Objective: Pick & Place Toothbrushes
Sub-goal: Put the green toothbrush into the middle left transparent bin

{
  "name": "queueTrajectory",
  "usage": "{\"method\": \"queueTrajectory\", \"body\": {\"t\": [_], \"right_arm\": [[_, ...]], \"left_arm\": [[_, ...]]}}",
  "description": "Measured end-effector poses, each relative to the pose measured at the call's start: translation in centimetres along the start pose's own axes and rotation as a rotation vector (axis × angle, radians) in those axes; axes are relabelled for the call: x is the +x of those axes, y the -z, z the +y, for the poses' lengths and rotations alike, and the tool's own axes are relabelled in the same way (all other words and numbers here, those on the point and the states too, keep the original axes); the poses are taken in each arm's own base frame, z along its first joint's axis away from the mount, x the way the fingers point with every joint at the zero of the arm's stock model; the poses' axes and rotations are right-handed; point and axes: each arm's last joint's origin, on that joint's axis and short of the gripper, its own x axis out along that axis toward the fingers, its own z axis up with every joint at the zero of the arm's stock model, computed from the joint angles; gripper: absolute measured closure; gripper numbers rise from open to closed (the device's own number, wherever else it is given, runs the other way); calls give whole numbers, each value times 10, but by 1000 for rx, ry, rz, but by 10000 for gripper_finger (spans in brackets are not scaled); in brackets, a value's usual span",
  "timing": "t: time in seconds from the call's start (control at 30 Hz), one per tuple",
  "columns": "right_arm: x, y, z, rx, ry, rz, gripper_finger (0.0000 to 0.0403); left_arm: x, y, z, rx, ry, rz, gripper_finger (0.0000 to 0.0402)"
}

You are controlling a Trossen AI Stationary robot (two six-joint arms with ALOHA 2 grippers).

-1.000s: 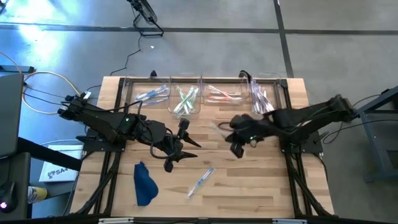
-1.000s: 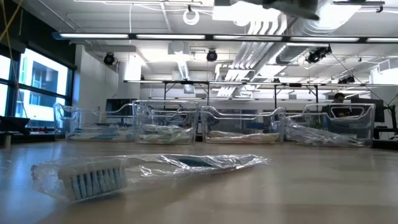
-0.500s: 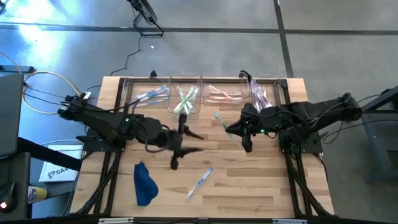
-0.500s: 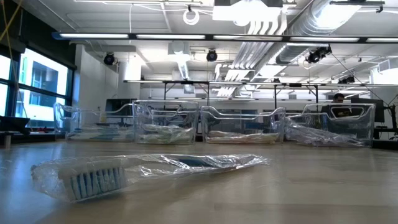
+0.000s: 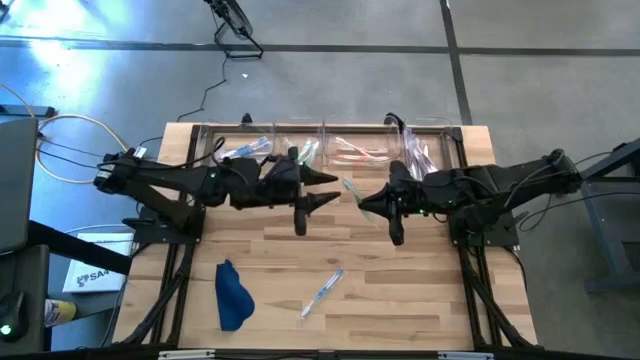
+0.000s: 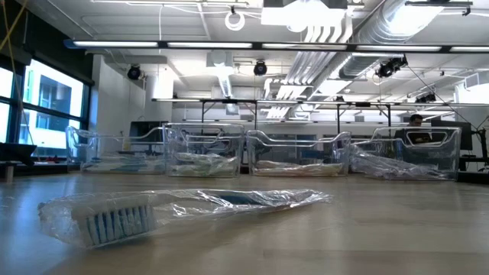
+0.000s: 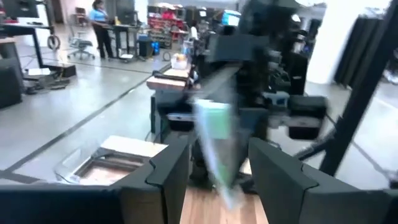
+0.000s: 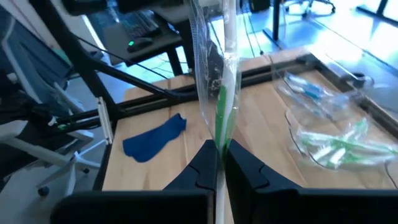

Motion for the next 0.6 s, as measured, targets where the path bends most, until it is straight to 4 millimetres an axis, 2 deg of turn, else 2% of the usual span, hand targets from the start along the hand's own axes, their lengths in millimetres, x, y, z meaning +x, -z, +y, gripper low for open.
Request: {"method": "queueTrajectory", "body": {"t": [0.4, 0.6], "right_arm": [[-5, -4, 19, -78, -71, -95, 397], [7, -1, 24, -123, -69, -98, 397]], "left_arm": [[4, 0, 4, 34, -5, -14, 240], [4, -2, 3, 30, 3, -28, 240]]}}
